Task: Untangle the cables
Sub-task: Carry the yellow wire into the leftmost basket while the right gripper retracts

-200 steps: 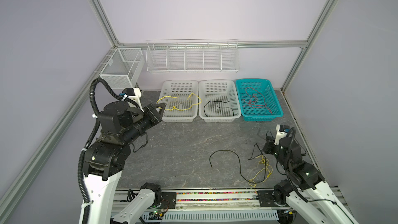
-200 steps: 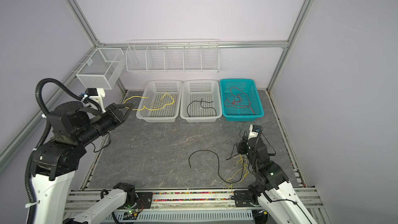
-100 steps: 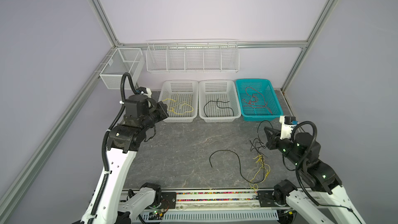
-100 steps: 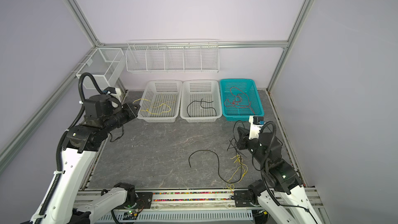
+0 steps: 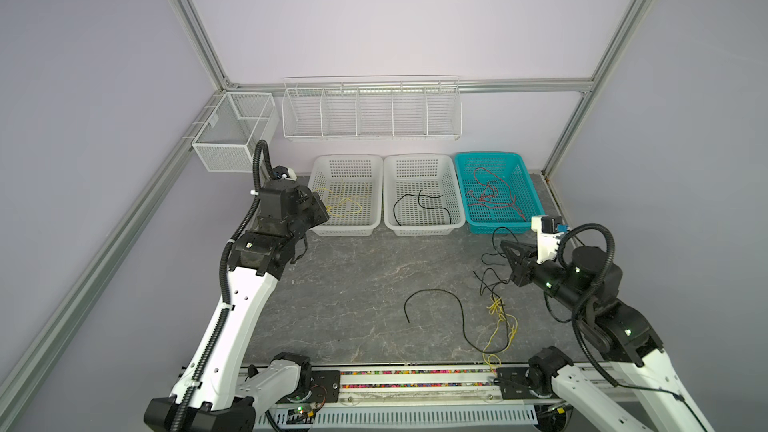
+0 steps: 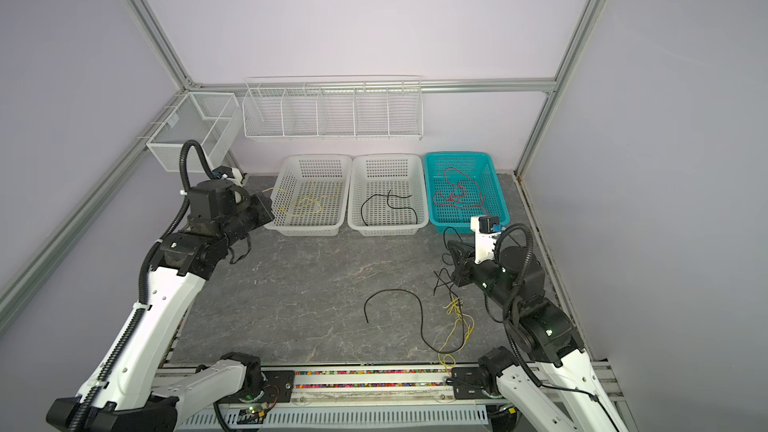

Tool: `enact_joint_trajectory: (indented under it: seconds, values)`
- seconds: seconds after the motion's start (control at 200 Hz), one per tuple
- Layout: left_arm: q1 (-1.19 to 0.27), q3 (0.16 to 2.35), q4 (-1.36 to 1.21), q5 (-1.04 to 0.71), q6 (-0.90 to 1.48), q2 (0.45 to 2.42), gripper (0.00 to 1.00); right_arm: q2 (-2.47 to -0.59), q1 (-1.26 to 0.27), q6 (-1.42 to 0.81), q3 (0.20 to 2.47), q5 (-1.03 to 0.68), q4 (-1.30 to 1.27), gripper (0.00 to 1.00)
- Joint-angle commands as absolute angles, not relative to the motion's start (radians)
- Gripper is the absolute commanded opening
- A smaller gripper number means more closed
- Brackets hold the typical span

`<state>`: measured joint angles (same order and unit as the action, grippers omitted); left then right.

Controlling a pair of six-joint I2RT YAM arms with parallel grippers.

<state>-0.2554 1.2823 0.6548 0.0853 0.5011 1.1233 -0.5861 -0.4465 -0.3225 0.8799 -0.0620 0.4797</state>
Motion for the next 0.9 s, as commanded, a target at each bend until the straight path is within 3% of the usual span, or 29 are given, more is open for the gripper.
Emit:
enact_joint_trajectory:
  seconds: [0.0,0.625,0.9]
  values:
    - [-0.250,1.277,0.602,0.166,0.483,1.180,0.00,-0.581,-0.445,-0.299,0.904,-0.144,0.411,0.06]
    - [-0.228,1.366,0.510,0.179,0.504,1.562,0.00,-0.530,-0.450,-0.256,0.931,-0.195,0.466,0.06]
    - [-0.186,1.406,0.551,0.104,0.523,1.671,0.08,-0.521,-0.451,-0.253,0.939,-0.229,0.472,0.06]
